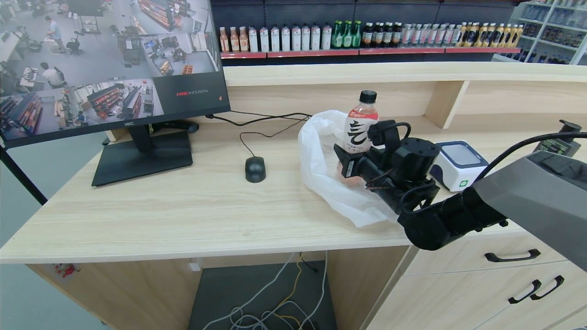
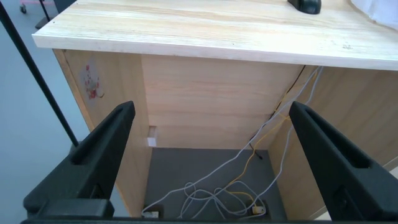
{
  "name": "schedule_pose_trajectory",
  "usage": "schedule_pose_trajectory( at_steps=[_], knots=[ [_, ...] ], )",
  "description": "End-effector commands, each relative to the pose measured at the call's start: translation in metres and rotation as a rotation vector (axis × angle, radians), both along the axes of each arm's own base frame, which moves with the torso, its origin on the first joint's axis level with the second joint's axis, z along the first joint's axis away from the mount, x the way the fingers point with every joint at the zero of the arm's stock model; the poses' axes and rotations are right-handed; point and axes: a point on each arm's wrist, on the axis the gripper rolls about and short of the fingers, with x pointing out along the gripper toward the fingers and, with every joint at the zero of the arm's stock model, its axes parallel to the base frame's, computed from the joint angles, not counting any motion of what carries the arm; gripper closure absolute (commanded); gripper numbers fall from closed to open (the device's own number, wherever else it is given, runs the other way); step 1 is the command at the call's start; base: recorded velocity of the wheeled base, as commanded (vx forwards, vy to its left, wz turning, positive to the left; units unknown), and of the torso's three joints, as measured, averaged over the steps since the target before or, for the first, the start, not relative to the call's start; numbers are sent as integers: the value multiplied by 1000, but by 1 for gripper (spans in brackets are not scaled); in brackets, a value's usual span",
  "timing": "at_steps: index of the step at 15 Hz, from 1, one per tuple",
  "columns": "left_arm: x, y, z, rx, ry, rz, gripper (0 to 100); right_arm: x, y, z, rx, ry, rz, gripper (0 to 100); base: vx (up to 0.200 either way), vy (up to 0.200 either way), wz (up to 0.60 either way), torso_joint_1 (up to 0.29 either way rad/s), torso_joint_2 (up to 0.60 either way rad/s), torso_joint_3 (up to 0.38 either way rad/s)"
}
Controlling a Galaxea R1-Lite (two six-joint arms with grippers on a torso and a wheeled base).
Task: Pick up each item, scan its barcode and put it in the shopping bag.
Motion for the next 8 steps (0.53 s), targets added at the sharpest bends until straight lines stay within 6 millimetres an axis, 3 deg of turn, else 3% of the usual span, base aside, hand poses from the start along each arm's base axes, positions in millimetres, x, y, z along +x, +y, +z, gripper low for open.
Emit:
schedule_pose_trajectory(
  at_steps=[1, 6, 7, 8],
  knots=[
    [0, 0, 0, 0, 0, 1, 0, 1, 1, -4, -5, 9, 1, 100, 0, 0, 0, 0, 0, 0],
    [0, 0, 0, 0, 0, 1, 0, 1, 1, -1, -2, 3, 1, 100, 0, 0, 0, 0, 0, 0],
    [0, 0, 0, 0, 0, 1, 0, 0, 1, 0, 0, 0, 1, 0, 0, 0, 0, 0, 0, 0],
    [0, 0, 0, 0, 0, 1, 0, 0, 0, 4, 4, -10, 3, 0, 0, 0, 0, 0, 0, 0]
  ],
)
